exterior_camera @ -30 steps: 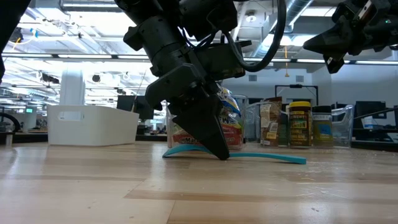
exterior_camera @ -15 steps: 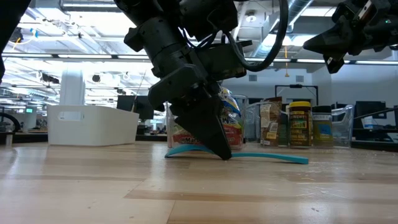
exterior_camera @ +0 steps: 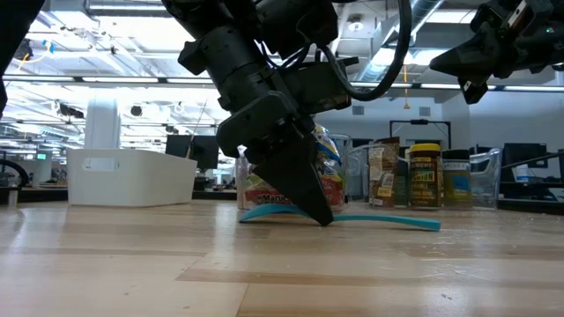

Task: Pick & Place Food Item
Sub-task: Put the blue spoon into the white bin

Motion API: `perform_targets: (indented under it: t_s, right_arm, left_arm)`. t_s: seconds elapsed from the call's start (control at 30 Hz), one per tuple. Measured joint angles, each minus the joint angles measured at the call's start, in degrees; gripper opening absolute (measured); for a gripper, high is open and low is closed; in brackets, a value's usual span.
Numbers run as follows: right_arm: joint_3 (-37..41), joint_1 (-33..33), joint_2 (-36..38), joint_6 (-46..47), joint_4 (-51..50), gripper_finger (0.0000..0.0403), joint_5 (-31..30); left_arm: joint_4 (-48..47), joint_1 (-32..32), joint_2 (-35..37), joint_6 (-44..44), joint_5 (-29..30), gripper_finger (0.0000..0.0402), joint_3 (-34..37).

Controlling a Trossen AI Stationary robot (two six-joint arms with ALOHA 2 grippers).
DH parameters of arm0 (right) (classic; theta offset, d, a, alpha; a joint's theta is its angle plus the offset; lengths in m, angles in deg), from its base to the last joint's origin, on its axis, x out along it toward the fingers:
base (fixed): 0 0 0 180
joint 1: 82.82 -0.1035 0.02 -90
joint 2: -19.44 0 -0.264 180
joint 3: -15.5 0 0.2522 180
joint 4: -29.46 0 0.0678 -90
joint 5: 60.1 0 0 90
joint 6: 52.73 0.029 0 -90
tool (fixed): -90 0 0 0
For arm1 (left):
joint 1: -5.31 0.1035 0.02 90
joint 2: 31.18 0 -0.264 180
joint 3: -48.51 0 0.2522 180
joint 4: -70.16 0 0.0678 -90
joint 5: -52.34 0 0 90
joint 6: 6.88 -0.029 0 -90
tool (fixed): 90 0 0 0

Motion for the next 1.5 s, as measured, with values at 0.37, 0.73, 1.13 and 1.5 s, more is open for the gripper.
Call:
perform_targets:
  t_s: [0.37, 0.73, 1.13, 1.5]
  right_arm:
    - [0.00, 0.01, 0.00, -0.02, 0.00, 0.0000, -0.01]
    - [0.00, 0.01, 0.00, -0.01, -0.01, 0.0000, 0.00]
    - [0.00, 0.01, 0.00, -0.01, -0.01, 0.0000, 0.00]
    - [-0.02, 0.01, 0.00, 0.00, -0.02, 0.0000, -0.01]
  left_arm:
    - [0.04, 0.00, 0.00, 0.02, -0.24, 0.0029, 0.00]
    - [0.04, 0.00, 0.04, 0.02, -0.25, 0.0024, -0.02]
    - [0.04, 0.00, 0.07, 0.04, -0.26, 0.0020, -0.04]
    - [0.47, -1.62, 9.47, 0.07, -0.39, 0.0020, -0.11]
